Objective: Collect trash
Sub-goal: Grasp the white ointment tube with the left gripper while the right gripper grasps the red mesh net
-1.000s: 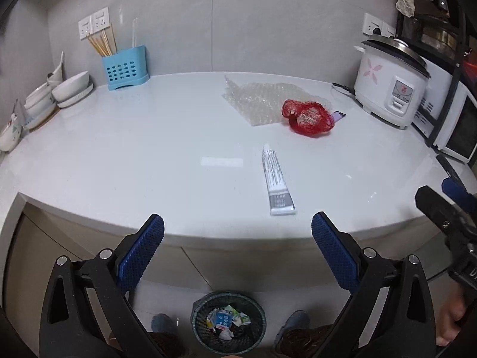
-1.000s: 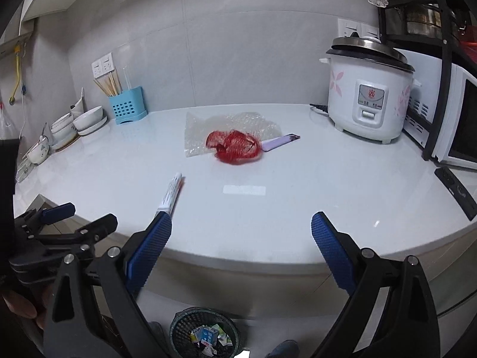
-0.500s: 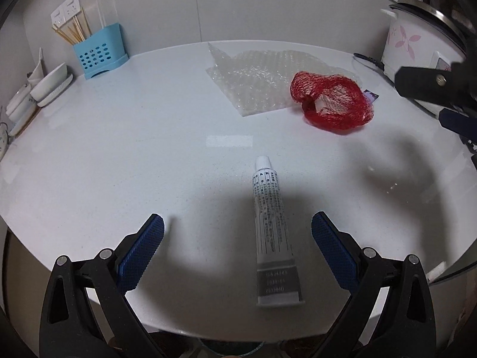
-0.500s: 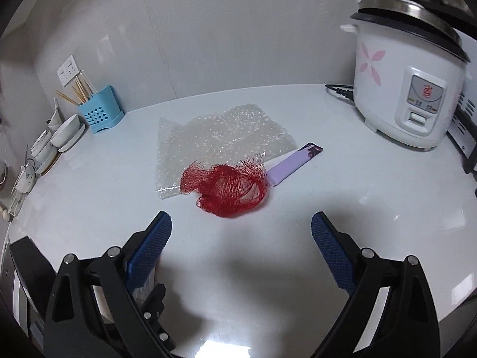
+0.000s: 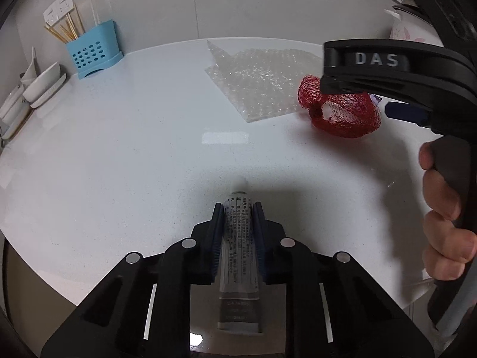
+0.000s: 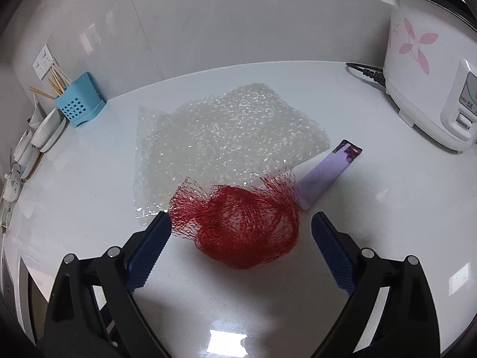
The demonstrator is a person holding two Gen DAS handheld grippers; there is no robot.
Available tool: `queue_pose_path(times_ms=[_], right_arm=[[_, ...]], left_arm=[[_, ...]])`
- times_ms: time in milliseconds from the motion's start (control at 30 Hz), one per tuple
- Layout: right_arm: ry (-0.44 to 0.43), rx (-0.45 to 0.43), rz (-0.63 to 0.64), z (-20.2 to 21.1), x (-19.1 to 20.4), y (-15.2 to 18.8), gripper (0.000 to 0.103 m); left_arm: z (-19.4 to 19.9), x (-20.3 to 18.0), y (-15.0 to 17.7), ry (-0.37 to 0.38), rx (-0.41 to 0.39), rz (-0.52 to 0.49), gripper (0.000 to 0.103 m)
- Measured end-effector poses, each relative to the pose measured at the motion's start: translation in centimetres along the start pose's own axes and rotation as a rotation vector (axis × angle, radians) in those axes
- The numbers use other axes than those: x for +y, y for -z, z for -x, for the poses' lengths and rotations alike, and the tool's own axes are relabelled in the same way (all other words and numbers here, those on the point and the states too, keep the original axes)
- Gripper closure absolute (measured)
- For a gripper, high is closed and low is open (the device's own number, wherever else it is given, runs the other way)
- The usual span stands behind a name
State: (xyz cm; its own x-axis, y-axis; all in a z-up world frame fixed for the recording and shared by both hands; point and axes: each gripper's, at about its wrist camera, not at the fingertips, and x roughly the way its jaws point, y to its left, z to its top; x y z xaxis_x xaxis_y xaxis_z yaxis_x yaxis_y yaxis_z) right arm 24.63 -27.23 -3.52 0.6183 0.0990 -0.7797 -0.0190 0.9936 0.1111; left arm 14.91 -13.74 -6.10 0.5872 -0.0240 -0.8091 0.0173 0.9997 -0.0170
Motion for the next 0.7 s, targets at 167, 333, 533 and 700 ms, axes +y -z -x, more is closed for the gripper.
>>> queue_pose_path(times_ms=[167, 333, 533, 700], right_arm=[[0.047, 0.021, 0.018, -1.3, 1.4, -0.4, 0.012], [0.078, 0.047, 0.003, -2.5, 1.4, -0.5, 0.027], [0.081, 0.054, -0.007, -2.4, 1.2, -0.2, 0.075], [0.081, 0.043, -0.012, -1.3, 0.9, 0.1, 0.088]], left_arm=[[0.1, 1.0, 0.2, 0.015, -0.001, 0.008, 0.084], [0.3, 2.0, 0.2, 0.027, -0.006, 0.017, 0.084], [0.8, 2.8, 0.2, 0.036, -0.012, 0.027, 0.084], [1.5, 3.3, 0.3, 0.039, -0.023, 0.031, 0.084]])
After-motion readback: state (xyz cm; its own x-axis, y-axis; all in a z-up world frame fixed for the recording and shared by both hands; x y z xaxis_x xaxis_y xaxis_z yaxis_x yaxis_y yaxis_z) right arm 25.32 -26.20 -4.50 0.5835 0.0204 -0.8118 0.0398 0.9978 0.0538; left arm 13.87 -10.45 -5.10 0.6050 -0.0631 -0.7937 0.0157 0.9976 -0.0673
